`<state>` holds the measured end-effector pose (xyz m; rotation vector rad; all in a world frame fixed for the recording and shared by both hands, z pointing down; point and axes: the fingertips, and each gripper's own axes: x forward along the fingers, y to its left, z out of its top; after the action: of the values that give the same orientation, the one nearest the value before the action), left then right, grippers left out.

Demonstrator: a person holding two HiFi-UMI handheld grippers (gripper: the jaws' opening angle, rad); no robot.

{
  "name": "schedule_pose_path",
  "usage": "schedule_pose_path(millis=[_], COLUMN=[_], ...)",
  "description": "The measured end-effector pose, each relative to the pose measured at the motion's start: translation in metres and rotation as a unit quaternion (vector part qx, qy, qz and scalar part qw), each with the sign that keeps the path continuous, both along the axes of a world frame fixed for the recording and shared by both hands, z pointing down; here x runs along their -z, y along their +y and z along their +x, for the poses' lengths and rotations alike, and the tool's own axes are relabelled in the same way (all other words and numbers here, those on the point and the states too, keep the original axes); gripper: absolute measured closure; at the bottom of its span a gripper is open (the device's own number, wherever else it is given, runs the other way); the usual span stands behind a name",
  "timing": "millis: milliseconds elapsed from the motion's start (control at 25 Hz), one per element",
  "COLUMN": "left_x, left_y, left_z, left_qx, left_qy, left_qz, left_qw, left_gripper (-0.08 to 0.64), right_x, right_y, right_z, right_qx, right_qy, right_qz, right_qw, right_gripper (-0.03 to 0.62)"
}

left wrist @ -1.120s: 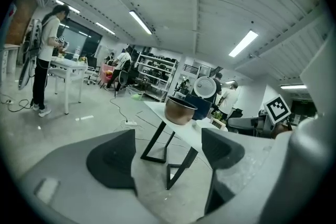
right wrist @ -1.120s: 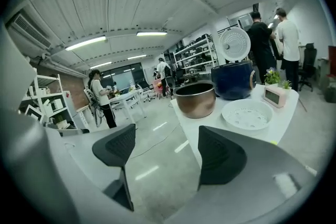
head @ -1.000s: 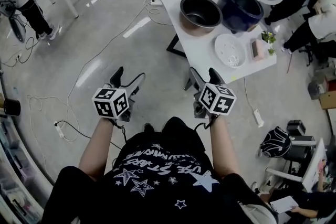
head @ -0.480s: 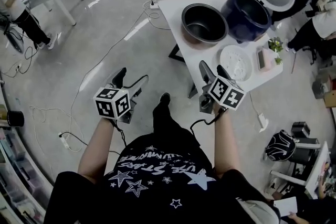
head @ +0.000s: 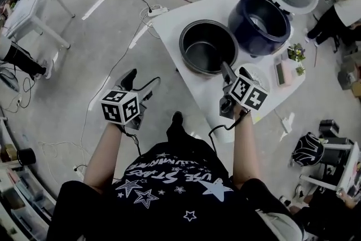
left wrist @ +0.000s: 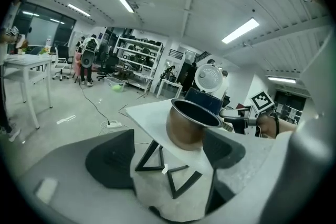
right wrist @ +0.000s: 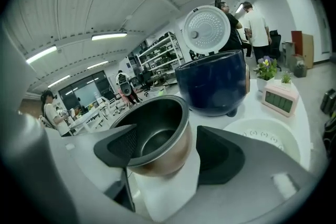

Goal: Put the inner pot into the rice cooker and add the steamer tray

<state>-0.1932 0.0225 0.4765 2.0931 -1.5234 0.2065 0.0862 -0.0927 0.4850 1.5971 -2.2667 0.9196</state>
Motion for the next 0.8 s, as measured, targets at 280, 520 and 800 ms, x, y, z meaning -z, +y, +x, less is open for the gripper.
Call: schedule_pose_path(millis=[280, 520, 800], left_x=[0.007, 0.012, 0.011], left_y=[-0.076, -0.118, -0.148], left_z=[0.017, 0.022, 0.023], left_qx=[-0.036, -0.061, -0.08], left_qy=[0.003, -0.004, -0.001], left_qz=[-0.002, 0.0, -0.007], left_qw=[0.9994, 0.9981, 0.9968], left_gripper=[0.164, 0.164, 0.164], right_x=[-0.022, -0.036, -0.046], right_y=[-0.04, -0.05, -0.052], right_z=[0.007, 0.001, -0.002], right_qx=[-0.014, -0.012, -0.019], right_qy=[-0.013, 0.004, 0.023], right_qz=[-0.046, -0.079, -0.108], right_qw=[0.999, 0.997, 0.994], right_gripper=[0.233, 0.267, 0.34])
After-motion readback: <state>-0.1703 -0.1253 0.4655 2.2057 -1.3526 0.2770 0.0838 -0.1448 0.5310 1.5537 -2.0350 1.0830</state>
